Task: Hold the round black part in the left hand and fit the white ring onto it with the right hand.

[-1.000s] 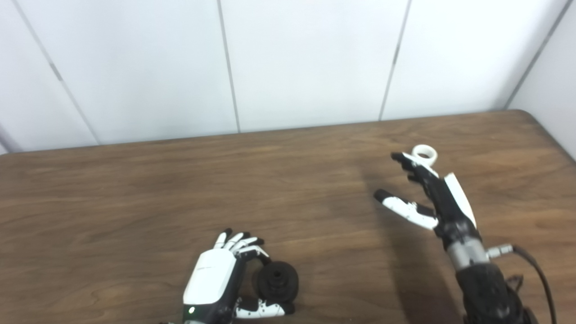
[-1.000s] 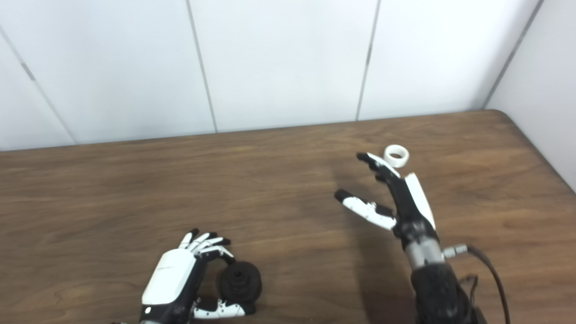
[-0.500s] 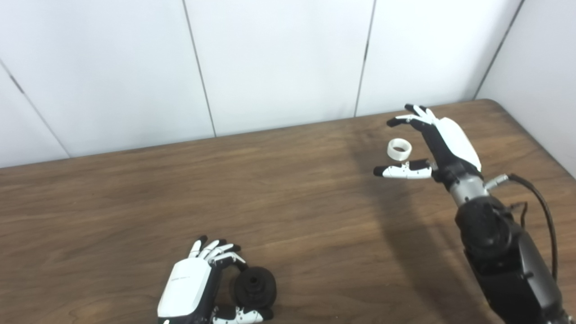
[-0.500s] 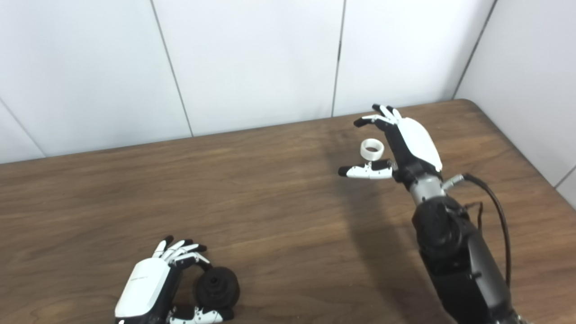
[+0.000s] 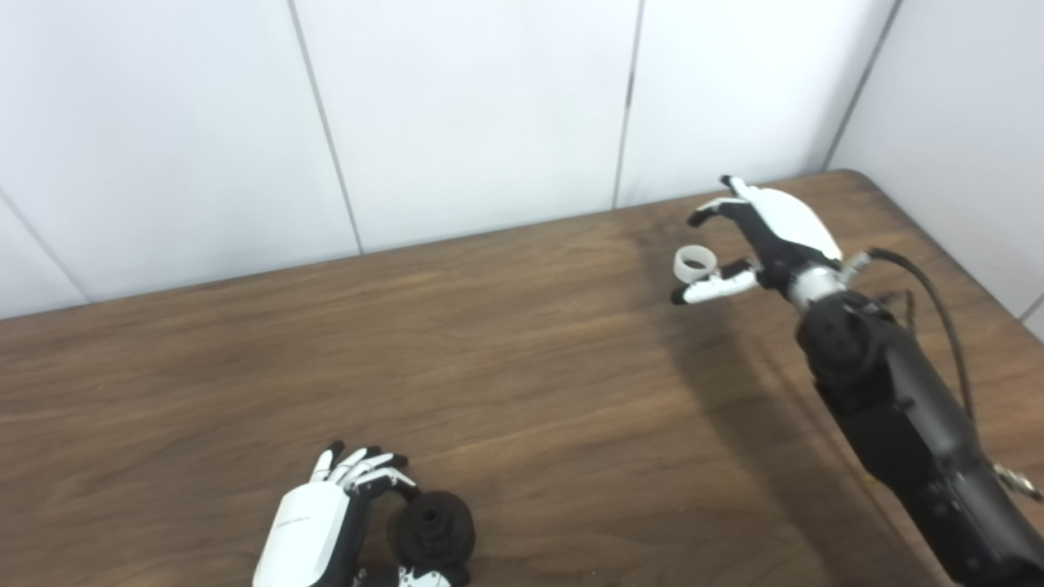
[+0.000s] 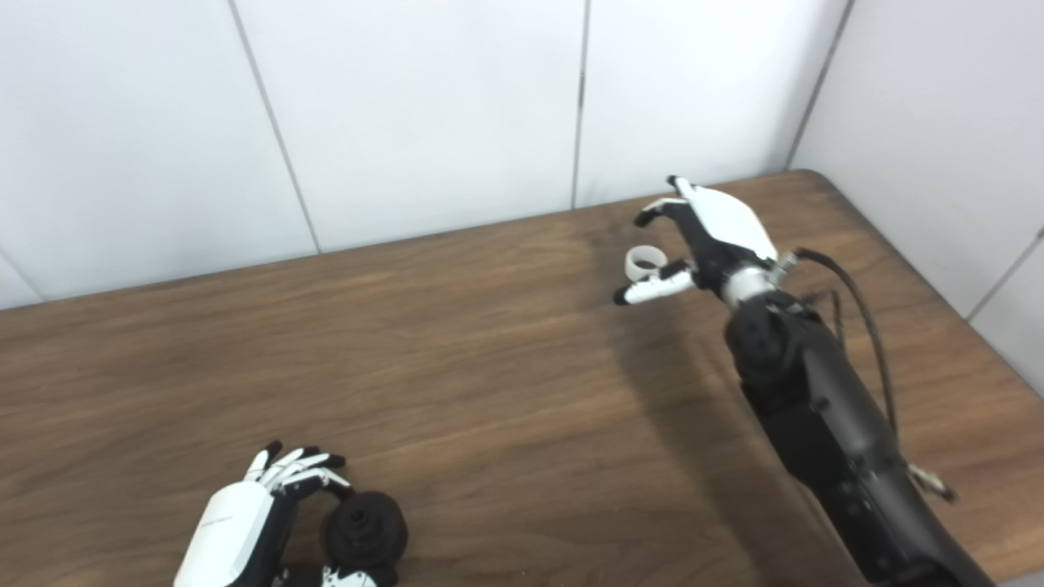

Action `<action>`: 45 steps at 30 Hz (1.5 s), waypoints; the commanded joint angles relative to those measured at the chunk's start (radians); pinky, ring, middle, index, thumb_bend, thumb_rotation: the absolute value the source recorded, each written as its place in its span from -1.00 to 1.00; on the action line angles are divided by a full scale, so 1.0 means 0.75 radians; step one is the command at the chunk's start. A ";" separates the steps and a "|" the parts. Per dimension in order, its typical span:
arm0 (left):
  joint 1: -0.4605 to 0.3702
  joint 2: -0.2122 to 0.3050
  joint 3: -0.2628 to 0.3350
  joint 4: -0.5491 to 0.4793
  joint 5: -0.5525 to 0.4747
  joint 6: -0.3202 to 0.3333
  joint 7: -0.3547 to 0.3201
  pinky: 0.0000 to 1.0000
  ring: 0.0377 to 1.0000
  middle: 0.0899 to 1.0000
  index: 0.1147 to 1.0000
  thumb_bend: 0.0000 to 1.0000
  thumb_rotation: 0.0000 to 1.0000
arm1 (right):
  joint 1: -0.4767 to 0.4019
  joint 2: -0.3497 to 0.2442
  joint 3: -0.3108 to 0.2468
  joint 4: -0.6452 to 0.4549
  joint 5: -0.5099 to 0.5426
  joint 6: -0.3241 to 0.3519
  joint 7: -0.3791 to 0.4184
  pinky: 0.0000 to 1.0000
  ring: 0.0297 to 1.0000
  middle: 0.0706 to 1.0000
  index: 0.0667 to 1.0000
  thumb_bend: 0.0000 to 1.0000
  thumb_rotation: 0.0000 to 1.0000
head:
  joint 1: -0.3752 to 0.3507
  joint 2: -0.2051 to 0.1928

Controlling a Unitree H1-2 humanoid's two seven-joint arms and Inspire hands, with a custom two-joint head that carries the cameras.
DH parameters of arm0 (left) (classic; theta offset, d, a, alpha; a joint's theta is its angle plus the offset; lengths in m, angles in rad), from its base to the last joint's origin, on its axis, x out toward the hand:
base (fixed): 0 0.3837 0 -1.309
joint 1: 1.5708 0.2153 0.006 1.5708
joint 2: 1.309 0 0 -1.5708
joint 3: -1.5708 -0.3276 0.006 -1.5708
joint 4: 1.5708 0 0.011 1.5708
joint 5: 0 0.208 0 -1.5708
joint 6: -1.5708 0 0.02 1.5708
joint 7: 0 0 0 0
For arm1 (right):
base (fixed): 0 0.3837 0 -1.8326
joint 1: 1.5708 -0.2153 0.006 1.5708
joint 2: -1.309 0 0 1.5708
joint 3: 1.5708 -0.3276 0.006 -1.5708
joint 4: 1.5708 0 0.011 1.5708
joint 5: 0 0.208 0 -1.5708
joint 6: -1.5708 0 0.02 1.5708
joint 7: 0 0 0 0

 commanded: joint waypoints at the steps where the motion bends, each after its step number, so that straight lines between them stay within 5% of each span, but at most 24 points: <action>1: 0.011 0.022 0.018 -0.033 -0.008 -0.009 -0.001 1.00 0.75 0.53 -0.16 0.04 -0.90 | -0.087 -0.033 -0.009 0.016 -0.039 0.008 0.015 1.00 1.00 1.00 0.44 0.70 -0.38 | -0.002 0.001; 13: 0.023 0.031 0.037 -0.046 -0.002 -0.005 -0.044 1.00 0.76 0.53 -0.16 0.04 -0.90 | -0.240 -0.035 0.082 0.272 -0.138 0.008 0.078 1.00 1.00 1.00 0.45 0.67 -0.33 | -0.046 -0.023; 26: 0.033 0.024 0.049 -0.043 -0.011 -0.021 -0.039 1.00 0.75 0.52 -0.16 0.04 -0.90 | -0.318 -0.020 0.099 0.433 -0.184 0.008 0.095 1.00 1.00 1.00 0.46 0.66 -0.36 | -0.038 -0.042; 45: 0.045 0.016 0.062 -0.058 -0.011 -0.017 -0.058 1.00 0.76 0.52 -0.16 0.04 -0.90 | -0.338 -0.020 0.076 0.495 -0.214 0.009 0.122 1.00 1.00 0.95 0.43 0.62 -0.34 | -0.038 -0.037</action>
